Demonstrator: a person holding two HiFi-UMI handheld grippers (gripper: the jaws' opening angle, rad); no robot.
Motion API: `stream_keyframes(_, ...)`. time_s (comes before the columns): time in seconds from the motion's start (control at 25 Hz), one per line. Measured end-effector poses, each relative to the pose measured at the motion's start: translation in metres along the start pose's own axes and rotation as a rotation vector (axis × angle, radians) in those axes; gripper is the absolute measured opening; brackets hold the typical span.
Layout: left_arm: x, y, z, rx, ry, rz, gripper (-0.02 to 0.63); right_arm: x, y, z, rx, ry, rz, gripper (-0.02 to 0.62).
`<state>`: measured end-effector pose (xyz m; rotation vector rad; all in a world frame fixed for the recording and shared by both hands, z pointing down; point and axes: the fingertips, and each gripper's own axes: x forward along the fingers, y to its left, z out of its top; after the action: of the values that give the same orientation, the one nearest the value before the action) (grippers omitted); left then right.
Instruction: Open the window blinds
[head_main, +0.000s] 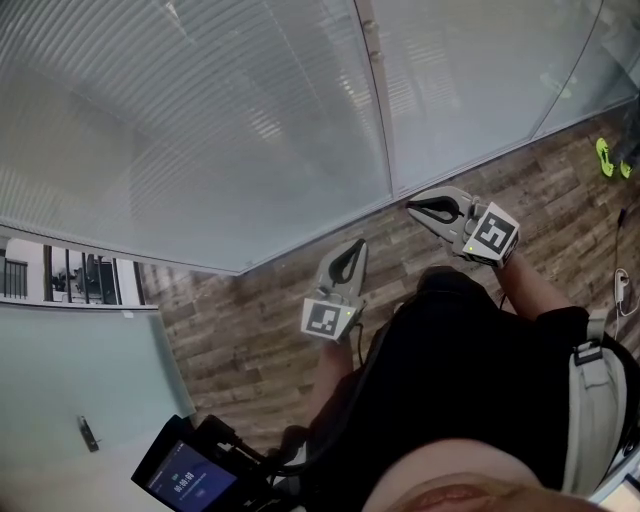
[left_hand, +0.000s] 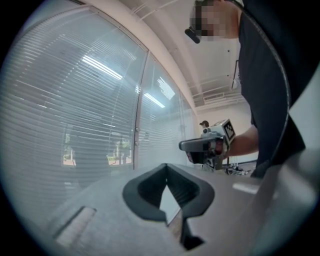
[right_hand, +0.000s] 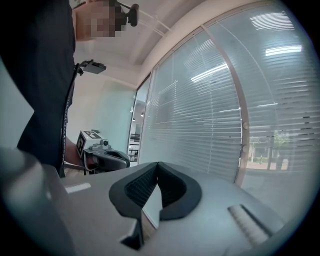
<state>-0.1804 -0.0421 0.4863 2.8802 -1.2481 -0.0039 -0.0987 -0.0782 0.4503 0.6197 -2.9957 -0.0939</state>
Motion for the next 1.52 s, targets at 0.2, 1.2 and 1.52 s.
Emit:
stream_keyframes(0.2,0.005,-0.002,-0.001,-0.005,0.008,-0.006,0.003,-0.001,-0.003,-0.005,0.016,0.001,0.009,0.005)
stream_keyframes(1.2,0.141,0.071,0.015,0.05,0.092,0.047,0.003,0.005,-0.162,-0.013,-0.017,-0.056,-0.01,0.005)
stream_keyframes(1.52,0.17,0.07,0.013,0.046,0.087,-0.008,0.003,-0.019,-0.182,-0.005,0.011,-0.075,-0.068,0.005)
